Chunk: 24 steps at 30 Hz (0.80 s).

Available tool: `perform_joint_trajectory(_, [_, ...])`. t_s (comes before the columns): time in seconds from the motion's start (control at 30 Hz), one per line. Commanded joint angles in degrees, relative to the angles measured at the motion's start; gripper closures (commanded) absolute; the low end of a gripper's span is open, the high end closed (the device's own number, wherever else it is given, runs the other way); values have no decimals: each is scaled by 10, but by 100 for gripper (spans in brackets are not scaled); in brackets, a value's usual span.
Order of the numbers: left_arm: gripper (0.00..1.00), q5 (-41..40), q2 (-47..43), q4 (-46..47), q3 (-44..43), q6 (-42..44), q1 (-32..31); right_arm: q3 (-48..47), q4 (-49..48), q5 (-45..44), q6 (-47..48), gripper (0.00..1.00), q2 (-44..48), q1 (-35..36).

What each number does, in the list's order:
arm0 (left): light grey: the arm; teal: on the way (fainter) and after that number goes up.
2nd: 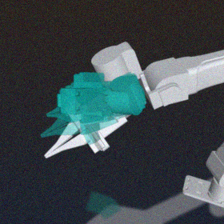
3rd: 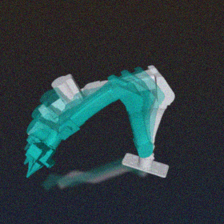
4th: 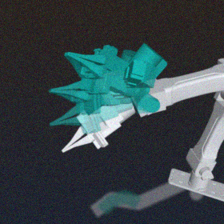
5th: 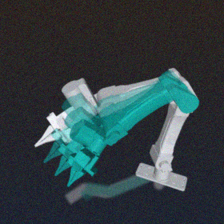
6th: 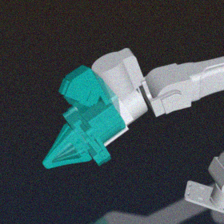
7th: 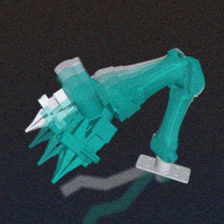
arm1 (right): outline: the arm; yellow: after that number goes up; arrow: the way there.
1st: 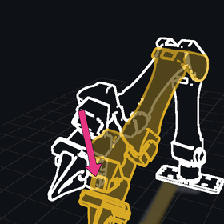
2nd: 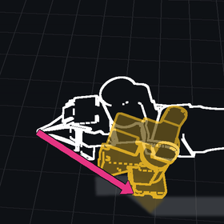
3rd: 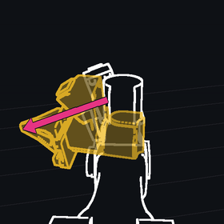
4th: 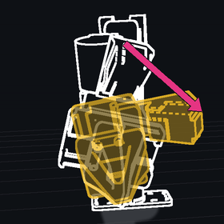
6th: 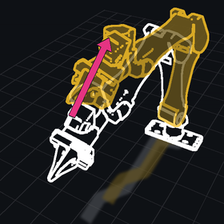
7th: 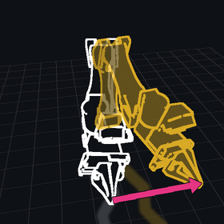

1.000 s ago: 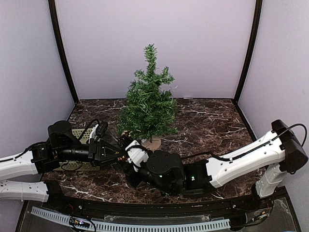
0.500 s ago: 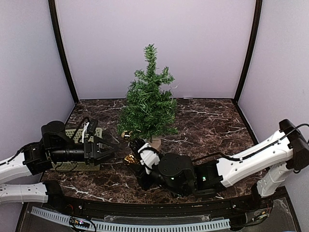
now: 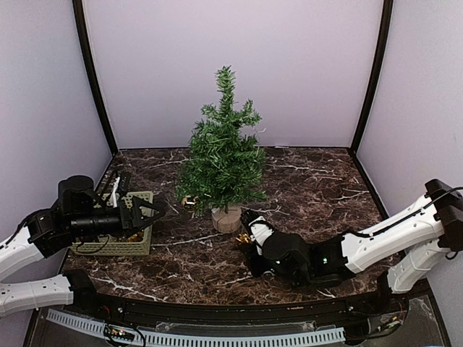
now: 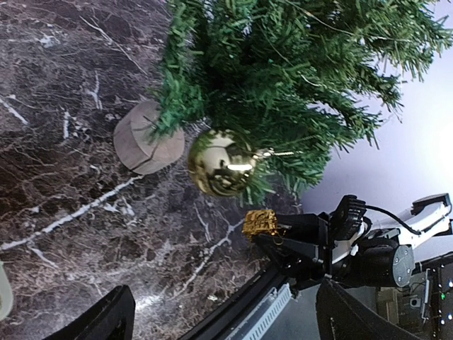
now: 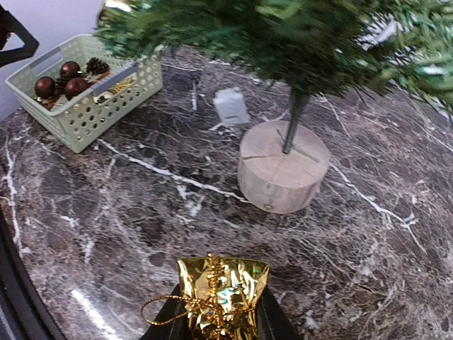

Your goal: Decorate the small christmas tree

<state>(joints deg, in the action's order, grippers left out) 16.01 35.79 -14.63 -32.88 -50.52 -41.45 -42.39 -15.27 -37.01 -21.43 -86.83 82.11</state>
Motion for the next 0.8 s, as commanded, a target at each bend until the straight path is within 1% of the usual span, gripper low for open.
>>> perform_joint_trajectory(0.0, [8, -6, 1, -31, -6, 51, 30, 37, -54, -19, -16, 75, 22, -24])
perform_joint_trajectory(0.13, [8, -8, 10, -31, -8, 70, 44, 40, -92, -15, 1, 75, 2, -46])
perform_joint_trajectory(0.27, [8, -3, 22, -26, -7, 80, 50, 30, -129, 8, 27, 74, -23, -73])
perform_joint_trajectory(0.53, [8, 0, 27, -16, 2, 86, 54, -7, -168, 33, 77, 74, -83, -110])
perform_joint_trajectory(0.77, [7, -3, 23, -15, 10, 87, 57, -25, -198, 44, 98, 74, -123, -126])
